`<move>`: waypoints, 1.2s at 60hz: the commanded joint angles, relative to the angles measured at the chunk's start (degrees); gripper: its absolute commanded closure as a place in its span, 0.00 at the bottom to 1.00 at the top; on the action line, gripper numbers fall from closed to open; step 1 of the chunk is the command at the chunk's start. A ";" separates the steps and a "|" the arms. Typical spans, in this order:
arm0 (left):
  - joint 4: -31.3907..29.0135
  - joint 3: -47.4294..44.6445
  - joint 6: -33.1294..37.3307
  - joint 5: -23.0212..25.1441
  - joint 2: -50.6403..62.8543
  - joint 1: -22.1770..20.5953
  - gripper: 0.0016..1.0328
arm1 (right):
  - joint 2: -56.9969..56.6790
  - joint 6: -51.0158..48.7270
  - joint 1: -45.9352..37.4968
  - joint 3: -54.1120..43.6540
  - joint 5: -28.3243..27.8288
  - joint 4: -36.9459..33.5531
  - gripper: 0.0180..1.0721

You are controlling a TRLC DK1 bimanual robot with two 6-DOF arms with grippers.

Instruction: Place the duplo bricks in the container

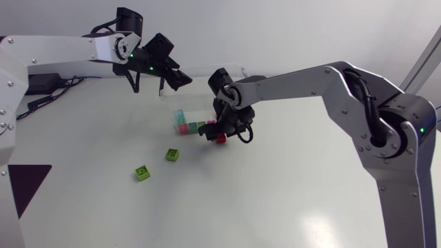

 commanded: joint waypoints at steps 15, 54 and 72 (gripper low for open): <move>5.70 -15.91 1.13 0.02 -15.00 0.64 0.05 | 3.42 2.89 -1.91 2.60 -1.64 -3.68 0.54; 9.48 -30.58 4.30 0.63 -26.07 3.19 0.05 | 4.48 2.18 -0.94 3.48 -1.73 -4.29 0.68; 9.04 -36.65 7.20 0.99 -28.36 2.93 0.05 | -3.96 0.60 -0.41 -7.33 0.12 -0.69 0.68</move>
